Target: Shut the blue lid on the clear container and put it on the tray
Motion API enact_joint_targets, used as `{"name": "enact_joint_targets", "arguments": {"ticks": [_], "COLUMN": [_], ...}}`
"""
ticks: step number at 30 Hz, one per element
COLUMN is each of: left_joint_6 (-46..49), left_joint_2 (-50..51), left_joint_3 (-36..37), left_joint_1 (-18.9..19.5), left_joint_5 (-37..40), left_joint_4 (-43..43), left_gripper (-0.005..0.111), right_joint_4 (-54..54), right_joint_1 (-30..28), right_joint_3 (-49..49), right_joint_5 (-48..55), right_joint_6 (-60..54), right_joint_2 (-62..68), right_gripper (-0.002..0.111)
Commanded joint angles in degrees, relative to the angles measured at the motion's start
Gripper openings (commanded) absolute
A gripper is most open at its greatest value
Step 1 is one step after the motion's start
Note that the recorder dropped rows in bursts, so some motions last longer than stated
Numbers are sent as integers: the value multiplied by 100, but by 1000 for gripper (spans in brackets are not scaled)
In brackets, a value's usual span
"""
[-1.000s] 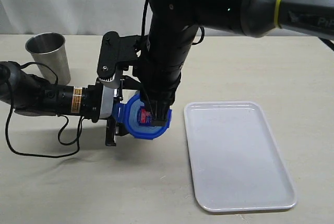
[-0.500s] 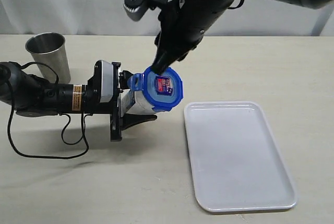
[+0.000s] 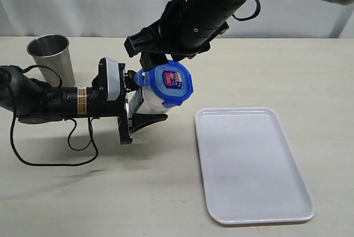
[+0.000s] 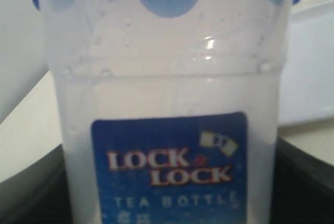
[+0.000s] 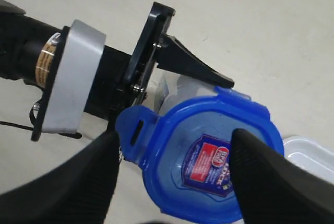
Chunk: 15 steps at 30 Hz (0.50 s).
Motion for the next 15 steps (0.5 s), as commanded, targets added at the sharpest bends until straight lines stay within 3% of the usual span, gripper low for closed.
{"name": "enact_joint_targets", "arguments": {"ticks": [1, 10, 15], "left_joint_6": [-66, -68, -191], "left_joint_2": [-78, -78, -78], "left_joint_3": [13, 13, 13], "left_joint_1": [-8, -8, -8], "left_joint_5": [-72, -79, -79], "left_joint_4": [-128, -206, -206], "left_gripper": [0, 0, 0], "right_joint_4": [41, 19, -704], "right_joint_1": [5, 158, 202], "right_joint_3": [7, 7, 7], "right_joint_5": [-86, -74, -154], "right_joint_6": [384, 384, 834], "right_joint_2": [219, 359, 420], "right_gripper": [59, 48, 48]}}
